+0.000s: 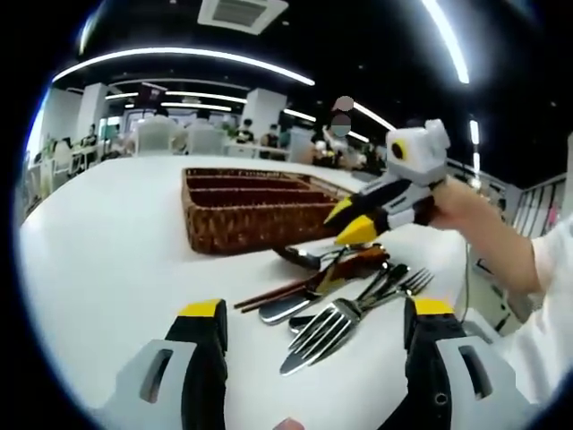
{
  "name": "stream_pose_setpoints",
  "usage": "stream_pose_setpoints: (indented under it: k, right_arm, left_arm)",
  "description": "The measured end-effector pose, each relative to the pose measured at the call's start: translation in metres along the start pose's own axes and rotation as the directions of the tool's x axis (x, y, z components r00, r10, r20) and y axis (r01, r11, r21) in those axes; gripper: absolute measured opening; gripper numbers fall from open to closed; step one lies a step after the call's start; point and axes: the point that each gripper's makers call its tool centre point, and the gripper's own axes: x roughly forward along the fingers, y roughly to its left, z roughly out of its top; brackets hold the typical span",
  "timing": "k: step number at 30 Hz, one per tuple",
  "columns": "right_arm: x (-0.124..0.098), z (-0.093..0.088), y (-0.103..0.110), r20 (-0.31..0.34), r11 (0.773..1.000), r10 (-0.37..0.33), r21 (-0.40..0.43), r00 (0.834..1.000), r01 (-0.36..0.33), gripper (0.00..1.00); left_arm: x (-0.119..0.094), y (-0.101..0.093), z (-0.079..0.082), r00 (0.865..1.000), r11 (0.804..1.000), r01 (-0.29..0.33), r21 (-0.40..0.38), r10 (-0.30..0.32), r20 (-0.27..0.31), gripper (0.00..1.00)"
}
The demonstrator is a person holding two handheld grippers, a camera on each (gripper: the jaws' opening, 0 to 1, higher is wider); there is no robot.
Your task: Arrange the knives, forks, and spoons in their matching storage slots by inserting each utensil handle-first until every utensil is classified and aligned in the correct compartment
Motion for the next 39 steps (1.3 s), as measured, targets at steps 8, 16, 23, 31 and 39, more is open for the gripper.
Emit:
stream_pose_setpoints:
  k: [8,16,23,31,39]
  right_arm:
    - [0.009,-0.004,0.001,-0.076,0.995,0.067,-0.064,0.995,-0.072,0.20]
    - [0.015,-0.011,-0.004,-0.135,0.989,0.091,-0.100,0.987,-0.105,0.19]
    - [0.016,-0.011,-0.004,-0.161,0.985,0.104,-0.121,0.981,-0.124,0.18]
    - [0.023,-0.014,-0.001,-0.234,0.969,0.133,-0.176,0.963,-0.176,0.14]
    - [0.020,-0.009,0.004,-0.237,0.960,0.169,-0.179,0.957,-0.214,0.06]
  left_arm:
    - [0.000,0.000,0.000,1.000,1.000,-0.002,-0.003,0.002,0.000,0.81]
    - [-0.001,0.001,-0.001,1.000,1.000,-0.005,-0.006,0.005,0.000,0.81]
    - [-0.001,0.002,-0.001,1.000,1.000,-0.006,-0.008,0.006,0.000,0.81]
    - [-0.001,0.001,-0.001,1.000,1.000,-0.004,-0.007,0.004,0.000,0.81]
    - [-0.001,0.002,-0.002,1.000,1.000,-0.006,-0.011,0.006,0.000,0.81]
